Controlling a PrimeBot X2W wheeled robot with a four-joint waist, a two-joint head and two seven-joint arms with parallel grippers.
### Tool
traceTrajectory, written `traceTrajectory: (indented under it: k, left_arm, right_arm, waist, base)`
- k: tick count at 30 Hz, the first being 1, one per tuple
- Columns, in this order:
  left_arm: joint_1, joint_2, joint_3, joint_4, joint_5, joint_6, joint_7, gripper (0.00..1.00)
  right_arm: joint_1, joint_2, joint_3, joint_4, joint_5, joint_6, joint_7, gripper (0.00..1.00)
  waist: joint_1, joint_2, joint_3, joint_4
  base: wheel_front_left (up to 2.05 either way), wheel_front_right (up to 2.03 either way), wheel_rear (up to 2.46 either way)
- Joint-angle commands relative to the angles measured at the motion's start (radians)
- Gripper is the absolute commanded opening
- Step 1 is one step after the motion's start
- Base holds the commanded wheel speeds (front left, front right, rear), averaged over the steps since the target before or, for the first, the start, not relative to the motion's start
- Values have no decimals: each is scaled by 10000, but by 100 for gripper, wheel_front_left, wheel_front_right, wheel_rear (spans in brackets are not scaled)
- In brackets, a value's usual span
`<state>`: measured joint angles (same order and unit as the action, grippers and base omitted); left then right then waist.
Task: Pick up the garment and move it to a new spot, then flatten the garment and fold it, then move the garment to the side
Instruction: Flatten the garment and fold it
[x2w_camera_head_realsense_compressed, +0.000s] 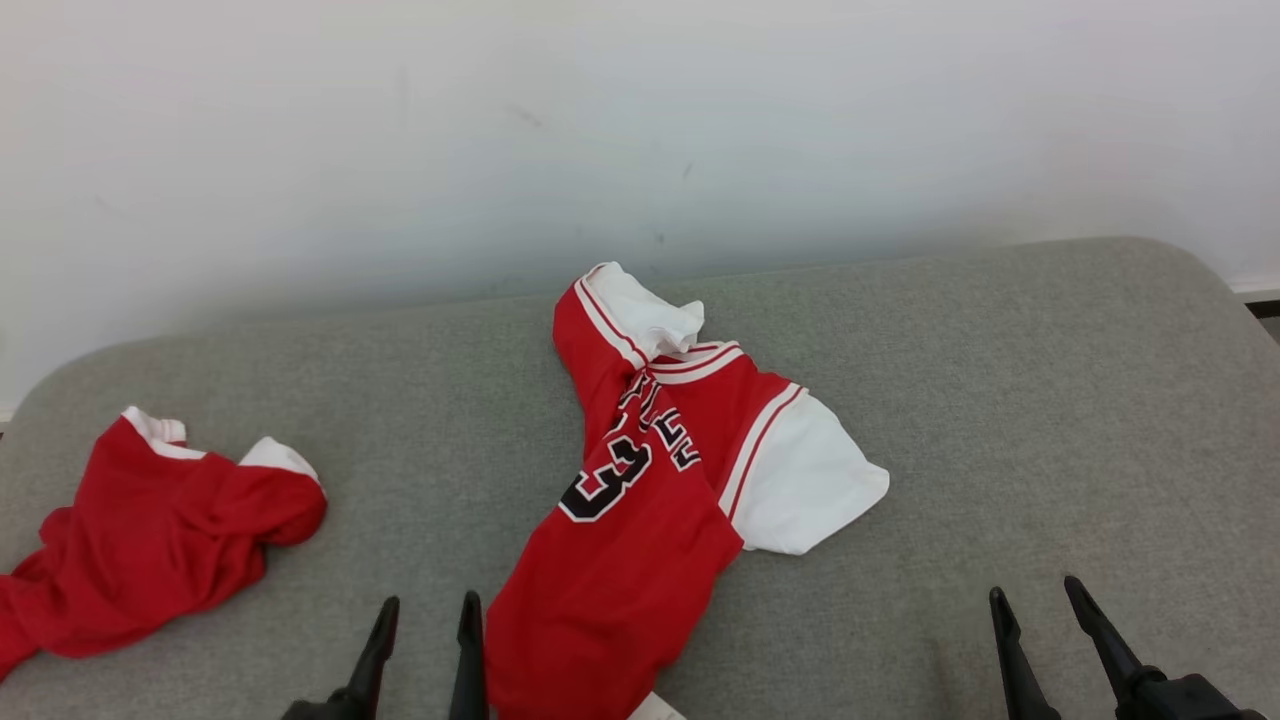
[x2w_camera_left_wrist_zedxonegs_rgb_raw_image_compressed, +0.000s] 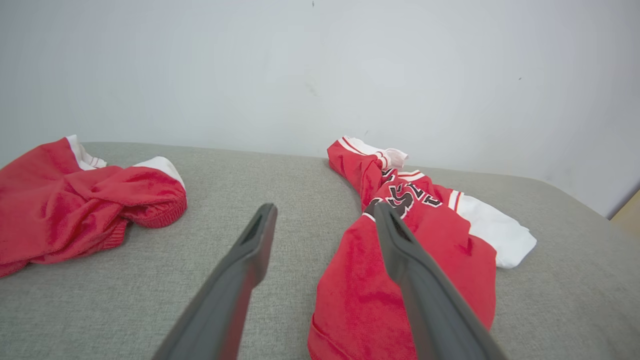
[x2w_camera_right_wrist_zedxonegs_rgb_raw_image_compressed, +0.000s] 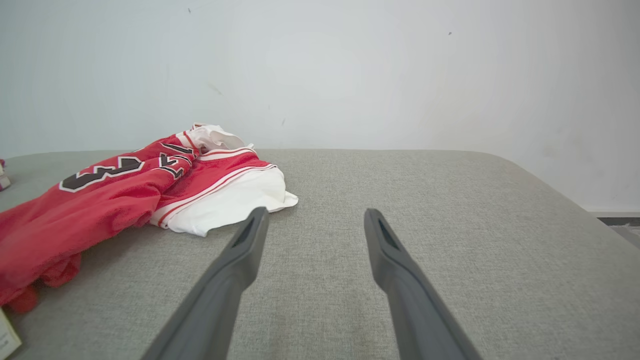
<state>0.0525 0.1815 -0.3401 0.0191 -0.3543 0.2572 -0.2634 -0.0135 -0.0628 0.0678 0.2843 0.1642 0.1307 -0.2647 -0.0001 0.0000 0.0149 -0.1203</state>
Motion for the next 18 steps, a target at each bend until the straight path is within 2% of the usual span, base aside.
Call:
traceTrajectory:
  k: [1, 5, 13, 18]
  left_arm:
    - [275, -105, 134, -83, 307, -76, -11, 100]
    - [760, -544, 572, -41, 890, -500, -9, 100]
    - [1600, -1018, 942, 249, 1875, -1590, -11, 100]
    - [1831, -1213, 1018, 153, 2172, -1850, -12, 100]
  right_arm:
    - [178, -104, -45, -118, -181, 1, 7, 100]
    - [242, -236, -171, -393, -479, 1, 7, 100]
    - [348, -192, -220, -277, -719, 1, 7, 100]
    - [376, -160, -255, -48, -724, 1, 7, 100]
  waist:
    - [1, 0, -112, 95]
    - [1, 0, -329, 166]
    - [1, 0, -618, 38]
    - [1, 0, -664, 42]
  base:
    - [0, 0, 0]
    - [0, 0, 0]
    - [0, 0, 0]
    - [0, 0, 0]
